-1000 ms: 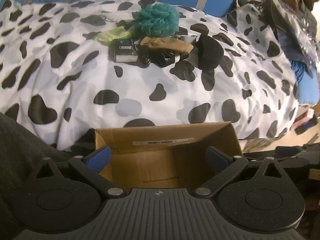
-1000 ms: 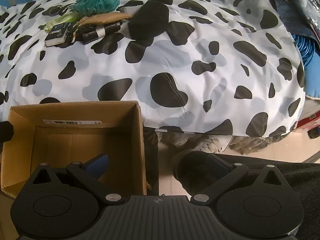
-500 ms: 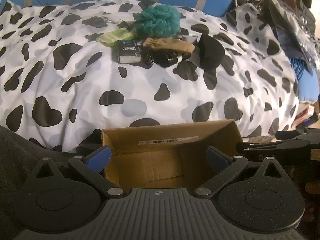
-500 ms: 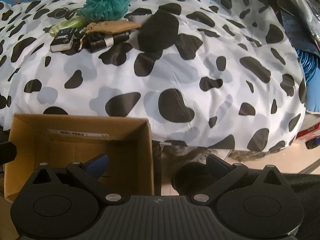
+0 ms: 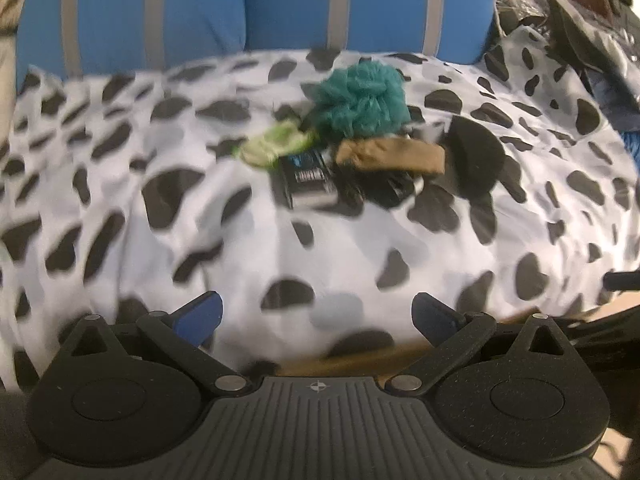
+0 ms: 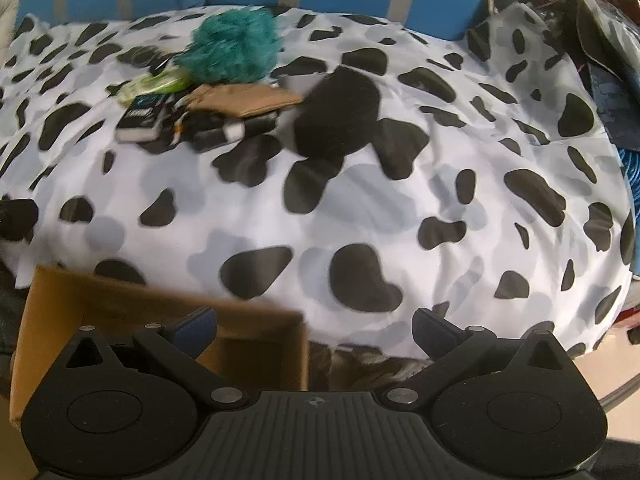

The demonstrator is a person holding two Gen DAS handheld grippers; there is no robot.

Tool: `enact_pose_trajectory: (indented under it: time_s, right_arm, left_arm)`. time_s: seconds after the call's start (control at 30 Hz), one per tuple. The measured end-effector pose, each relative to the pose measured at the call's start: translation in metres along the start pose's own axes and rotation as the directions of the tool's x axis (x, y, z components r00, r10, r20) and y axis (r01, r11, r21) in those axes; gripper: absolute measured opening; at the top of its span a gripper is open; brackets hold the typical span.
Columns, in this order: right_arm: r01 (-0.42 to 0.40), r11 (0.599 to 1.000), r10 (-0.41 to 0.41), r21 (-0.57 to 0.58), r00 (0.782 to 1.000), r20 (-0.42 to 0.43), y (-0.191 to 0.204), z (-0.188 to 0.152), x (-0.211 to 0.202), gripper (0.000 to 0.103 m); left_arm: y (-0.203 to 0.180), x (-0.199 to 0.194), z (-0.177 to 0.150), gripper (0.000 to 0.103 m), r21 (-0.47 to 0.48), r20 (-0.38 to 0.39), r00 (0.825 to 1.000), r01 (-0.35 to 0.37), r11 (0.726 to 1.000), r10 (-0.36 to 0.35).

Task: Organize soft objects
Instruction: 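Move both tools from the cardboard box toward the items on the bedsheet, then grasp the black foam sponge with the right gripper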

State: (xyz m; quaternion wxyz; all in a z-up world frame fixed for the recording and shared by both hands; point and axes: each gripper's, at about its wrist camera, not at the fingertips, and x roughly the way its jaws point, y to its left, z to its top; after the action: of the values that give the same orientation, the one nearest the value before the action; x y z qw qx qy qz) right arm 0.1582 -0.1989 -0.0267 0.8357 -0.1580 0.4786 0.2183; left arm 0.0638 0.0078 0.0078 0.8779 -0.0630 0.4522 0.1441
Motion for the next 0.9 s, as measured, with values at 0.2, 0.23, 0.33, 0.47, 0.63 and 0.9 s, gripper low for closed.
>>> enact_pose_trajectory:
  time_s: [0.2,0.23,0.33,0.47,0.63,0.9]
  right_arm:
    - [0.031,0.999,-0.033,0.039,0.999,0.034,-0.02,0.015,0.012,0.103]
    - [0.032,0.999,-0.034,0.039,0.999,0.042,-0.021,0.018,0.014,0.103]
    - [0.031,0.999,-0.033,0.038,0.997,0.067,-0.024,0.028,0.021,0.103]
    - [0.047,0.999,-0.049,0.021,0.992,0.119,-0.024,0.042,0.029,0.103]
    - [0.042,0.999,-0.04,-0.008,0.989,0.146,-0.026,0.067,0.044,0.103]
    - [0.0,1.0,-0.001,0.007,0.981,0.195,-0.036,0.102,0.061,0.103]
  left_arm:
    - [0.002,0.022,0.017,0.103,0.028,-0.022,0.999,0.034,0.999,-0.033]
    - [0.002,0.025,0.02,0.103,0.031,-0.021,0.999,0.041,0.999,-0.04]
    - [0.005,0.031,0.027,0.103,0.035,-0.003,0.999,0.045,0.998,-0.045]
    - [0.005,0.038,0.038,0.103,0.079,0.035,0.999,0.014,0.997,-0.017]
    - [0.011,0.05,0.054,0.103,0.062,0.034,0.999,0.007,0.998,-0.009]
    - [0.021,0.064,0.076,0.103,0.058,0.046,0.999,-0.005,0.998,0.002]
